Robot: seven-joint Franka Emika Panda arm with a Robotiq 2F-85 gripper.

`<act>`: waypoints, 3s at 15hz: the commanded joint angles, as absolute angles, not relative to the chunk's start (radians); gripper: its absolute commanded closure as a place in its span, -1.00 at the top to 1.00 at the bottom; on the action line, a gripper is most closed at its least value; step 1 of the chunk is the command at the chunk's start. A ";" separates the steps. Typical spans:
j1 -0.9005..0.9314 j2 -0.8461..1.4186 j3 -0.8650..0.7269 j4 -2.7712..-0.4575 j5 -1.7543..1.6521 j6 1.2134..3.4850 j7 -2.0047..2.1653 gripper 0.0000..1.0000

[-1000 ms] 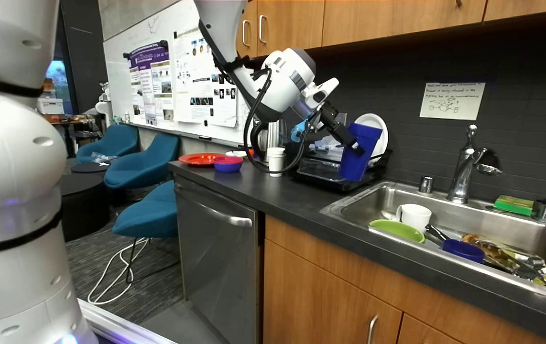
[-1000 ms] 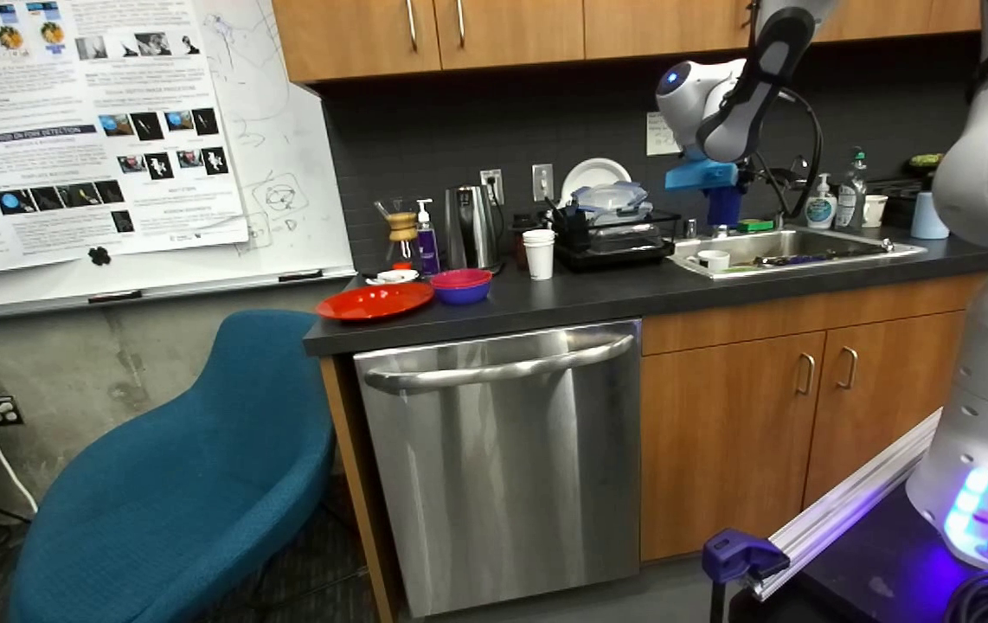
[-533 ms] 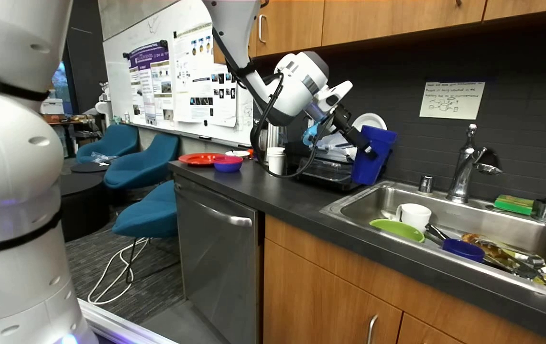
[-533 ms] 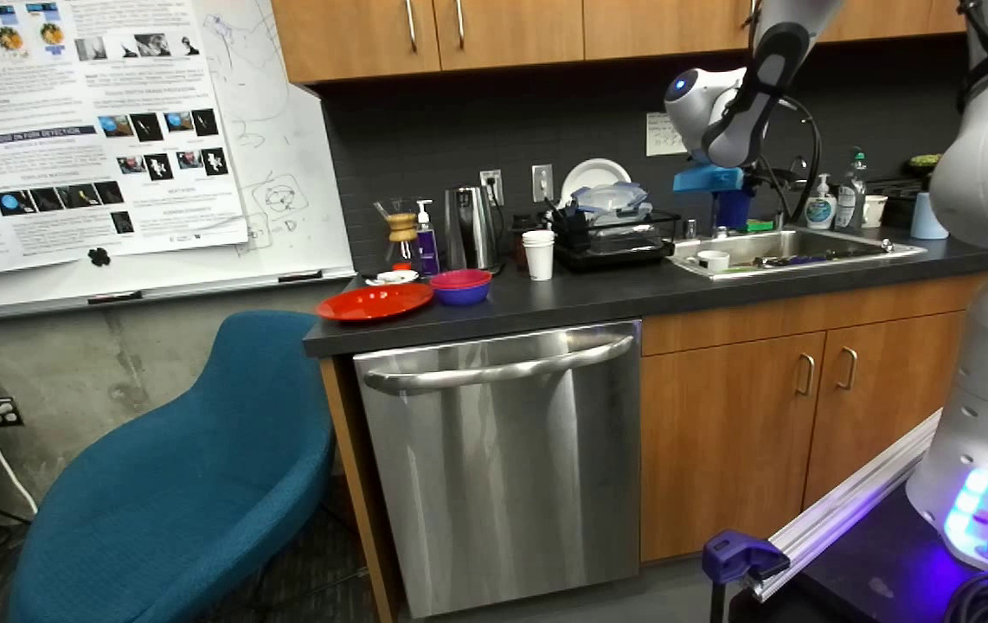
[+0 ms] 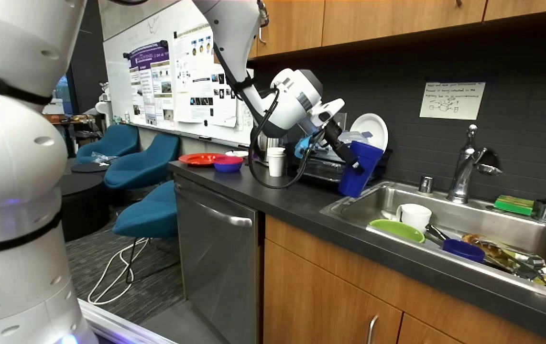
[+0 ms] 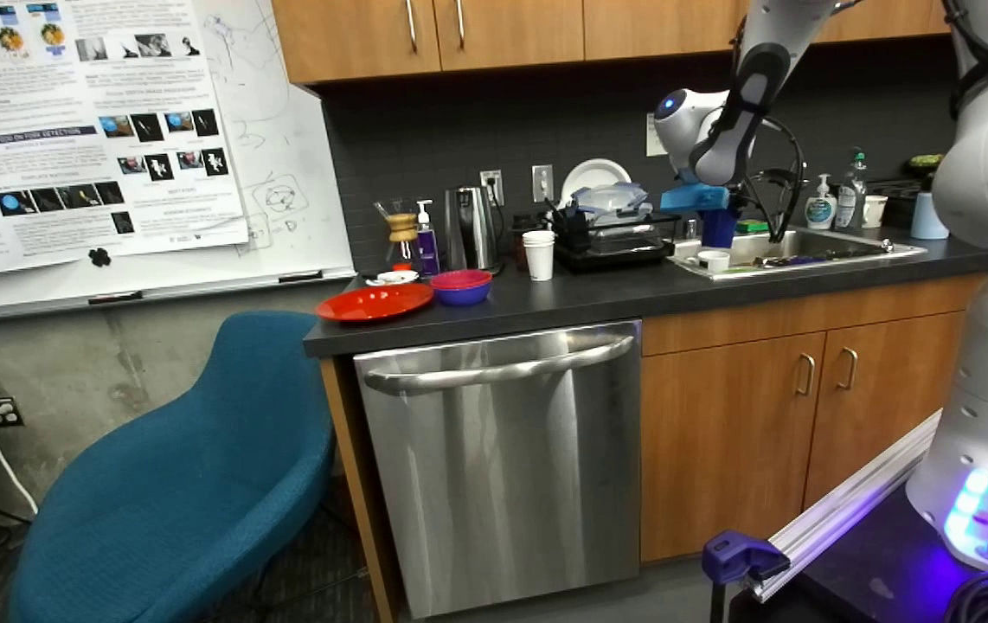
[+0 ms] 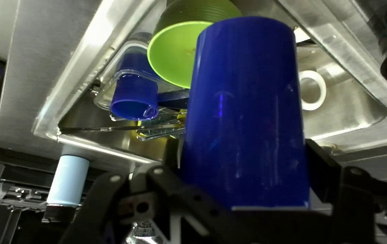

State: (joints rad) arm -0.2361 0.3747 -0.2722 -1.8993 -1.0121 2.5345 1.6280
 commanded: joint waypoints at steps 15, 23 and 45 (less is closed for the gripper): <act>-0.217 0.498 -0.331 -1.832 -1.080 2.558 1.684 0.21; -0.208 0.529 -0.325 -1.812 -1.083 2.561 1.684 0.21; -0.223 0.563 -0.319 -1.812 -1.096 2.573 1.663 1.00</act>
